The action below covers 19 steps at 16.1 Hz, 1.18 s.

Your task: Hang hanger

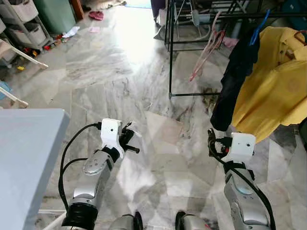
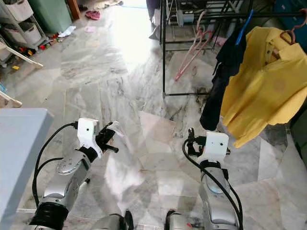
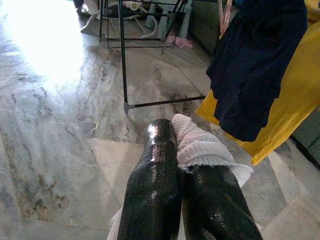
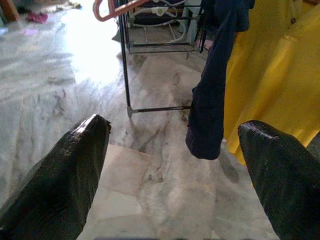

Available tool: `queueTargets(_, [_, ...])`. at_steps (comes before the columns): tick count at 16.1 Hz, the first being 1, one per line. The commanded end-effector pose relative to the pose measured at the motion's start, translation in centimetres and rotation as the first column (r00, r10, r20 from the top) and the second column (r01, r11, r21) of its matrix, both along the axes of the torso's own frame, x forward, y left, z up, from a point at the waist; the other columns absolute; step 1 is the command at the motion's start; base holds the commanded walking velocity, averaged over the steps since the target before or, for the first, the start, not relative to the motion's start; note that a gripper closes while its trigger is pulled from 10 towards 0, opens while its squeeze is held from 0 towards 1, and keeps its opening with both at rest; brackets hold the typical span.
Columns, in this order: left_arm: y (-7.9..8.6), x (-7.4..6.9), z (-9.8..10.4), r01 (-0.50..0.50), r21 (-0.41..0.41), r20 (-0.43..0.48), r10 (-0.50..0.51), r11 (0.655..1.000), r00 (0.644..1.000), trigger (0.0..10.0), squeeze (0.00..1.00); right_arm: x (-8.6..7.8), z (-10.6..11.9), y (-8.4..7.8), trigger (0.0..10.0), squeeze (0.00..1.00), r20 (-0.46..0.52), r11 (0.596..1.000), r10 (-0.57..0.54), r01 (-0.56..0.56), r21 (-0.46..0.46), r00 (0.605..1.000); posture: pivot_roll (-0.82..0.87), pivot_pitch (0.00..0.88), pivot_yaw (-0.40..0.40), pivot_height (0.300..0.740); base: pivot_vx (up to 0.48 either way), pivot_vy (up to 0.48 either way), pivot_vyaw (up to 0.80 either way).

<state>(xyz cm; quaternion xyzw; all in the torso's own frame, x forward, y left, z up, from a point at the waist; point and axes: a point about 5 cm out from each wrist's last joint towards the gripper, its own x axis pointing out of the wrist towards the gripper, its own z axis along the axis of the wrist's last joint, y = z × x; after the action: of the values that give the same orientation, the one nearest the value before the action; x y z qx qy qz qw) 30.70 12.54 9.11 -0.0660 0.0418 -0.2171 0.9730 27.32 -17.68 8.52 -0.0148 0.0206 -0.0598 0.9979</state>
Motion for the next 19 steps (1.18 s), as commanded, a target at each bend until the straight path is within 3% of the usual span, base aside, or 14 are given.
queueTargets(1, [0.1,0.2,0.7,-0.009,-0.025,0.011,0.009,1.000,1.000,10.0,0.00,-0.3,-0.6,0.6,10.0,0.00,-0.023,0.999,0.039,-0.039,-0.024,0.999,-0.08,0.208,0.069,0.740,0.000,0.000,0.00])
queueTargets(3, [-0.8,0.7,1.9,0.032,-0.110,0.031,-0.029,0.993,0.999,10.0,0.00,-0.7,-1.7,1.9,10.0,0.00,-0.104,0.987,0.150,-0.155,-0.038,0.983,-0.09,0.209,0.067,0.740,0.000,0.000,0.00])
queueTargets(4, [-1.7,1.4,4.2,0.108,-0.120,0.120,-0.093,0.987,0.988,10.0,0.00,-1.0,-2.6,2.3,10.0,0.00,-0.155,0.977,0.199,-0.209,-0.046,0.968,-0.08,0.209,0.064,0.740,0.000,0.000,0.00])
queueTargets(6, [-2.4,2.5,7.5,0.200,-0.070,0.249,-0.177,0.977,0.952,10.0,0.00,-1.0,-2.8,2.4,10.0,0.00,-0.178,0.965,0.247,-0.258,-0.043,0.952,-0.08,0.211,0.065,0.740,0.000,0.000,0.00])
queueTargets(8, [-2.8,2.7,9.7,0.273,-0.049,0.321,-0.244,0.961,0.915,10.0,0.00,-1.0,-2.7,2.1,10.0,0.00,-0.180,0.950,0.298,-0.309,-0.038,0.938,-0.08,0.212,0.072,0.740,0.000,0.000,0.00])
queueTargets(9, [-3.4,2.5,11.1,0.352,-0.036,0.352,-0.318,0.935,0.880,10.0,0.00,-0.8,-2.2,1.7,10.0,0.00,-0.167,0.936,0.336,-0.349,-0.053,0.927,-0.08,0.213,0.076,0.740,0.000,0.000,0.00])
queueTargets(12, [-4.5,1.3,12.0,0.507,-0.003,0.345,-0.475,0.862,0.809,10.0,0.00,-0.5,-0.8,1.1,10.0,0.00,-0.126,0.890,0.440,-0.450,-0.068,0.889,-0.08,0.213,0.083,0.740,0.000,0.000,0.00])
queueTargets(14, [-4.6,1.1,11.4,0.543,0.046,0.325,-0.527,0.838,0.785,10.0,0.00,-0.2,0.4,0.5,10.0,0.00,-0.105,0.853,0.510,-0.517,-0.063,0.854,-0.08,0.213,0.090,0.740,0.000,0.000,0.00])
queueTargets(19, [-3.9,1.6,11.8,0.502,0.042,0.338,-0.485,0.864,0.806,10.0,0.00,-1.0,1.2,0.6,10.0,0.00,-0.117,0.738,0.671,-0.675,0.016,0.732,-0.07,0.216,0.088,0.740,0.000,0.000,0.00])
